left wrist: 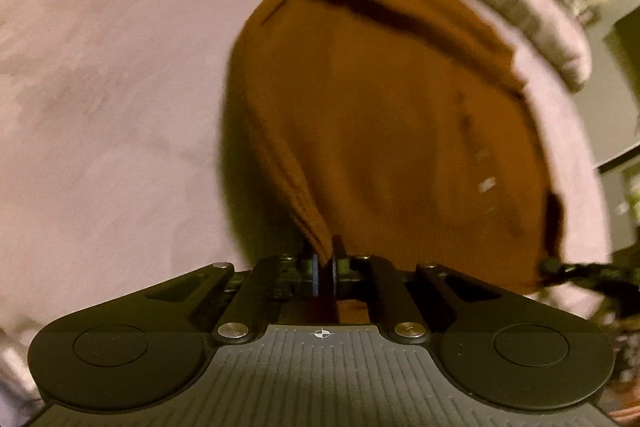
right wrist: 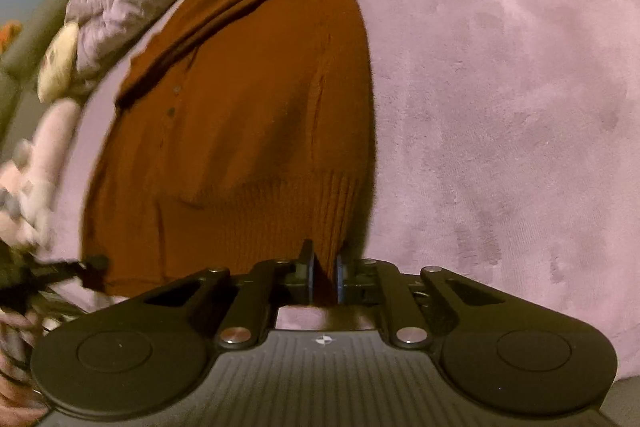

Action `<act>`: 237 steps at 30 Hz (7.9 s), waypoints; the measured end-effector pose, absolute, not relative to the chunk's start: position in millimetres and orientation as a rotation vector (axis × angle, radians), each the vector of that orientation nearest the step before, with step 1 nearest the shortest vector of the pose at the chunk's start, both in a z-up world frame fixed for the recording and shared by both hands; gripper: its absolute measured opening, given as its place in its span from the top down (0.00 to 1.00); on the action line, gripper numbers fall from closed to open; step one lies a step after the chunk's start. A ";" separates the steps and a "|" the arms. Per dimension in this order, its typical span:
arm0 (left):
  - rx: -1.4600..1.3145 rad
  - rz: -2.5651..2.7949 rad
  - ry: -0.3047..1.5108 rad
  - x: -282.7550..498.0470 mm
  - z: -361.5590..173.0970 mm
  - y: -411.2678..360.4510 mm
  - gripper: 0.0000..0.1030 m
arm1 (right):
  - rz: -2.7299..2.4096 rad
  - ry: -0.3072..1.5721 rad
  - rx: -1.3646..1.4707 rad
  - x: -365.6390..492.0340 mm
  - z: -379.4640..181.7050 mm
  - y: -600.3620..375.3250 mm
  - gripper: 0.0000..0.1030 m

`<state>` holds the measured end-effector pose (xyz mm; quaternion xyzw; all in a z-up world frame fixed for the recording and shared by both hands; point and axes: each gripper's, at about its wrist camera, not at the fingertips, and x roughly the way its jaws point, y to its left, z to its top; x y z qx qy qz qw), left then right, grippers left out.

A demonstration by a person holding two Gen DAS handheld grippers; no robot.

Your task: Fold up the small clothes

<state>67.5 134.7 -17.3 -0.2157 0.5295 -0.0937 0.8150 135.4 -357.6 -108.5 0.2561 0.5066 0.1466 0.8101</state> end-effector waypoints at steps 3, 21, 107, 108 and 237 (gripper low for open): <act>-0.557 -0.249 1.052 81.0 5.4 139.0 0.93 | 0.362 1.035 0.665 145.5 -96.9 -362.9 0.92; -0.640 -0.155 0.897 203.4 16.4 159.5 0.93 | 0.336 0.773 0.690 269.8 -53.3 -345.0 0.92; -0.223 0.113 0.823 275.1 -6.2 78.0 0.27 | 0.195 0.553 0.096 338.1 -47.9 -238.6 0.65; -0.185 0.135 0.836 279.9 -11.7 73.4 0.28 | 0.187 0.551 0.090 338.9 -49.9 -233.3 0.65; -0.236 -0.207 0.761 237.0 11.1 27.7 0.48 | -0.036 0.542 0.100 265.2 -41.0 -268.8 0.64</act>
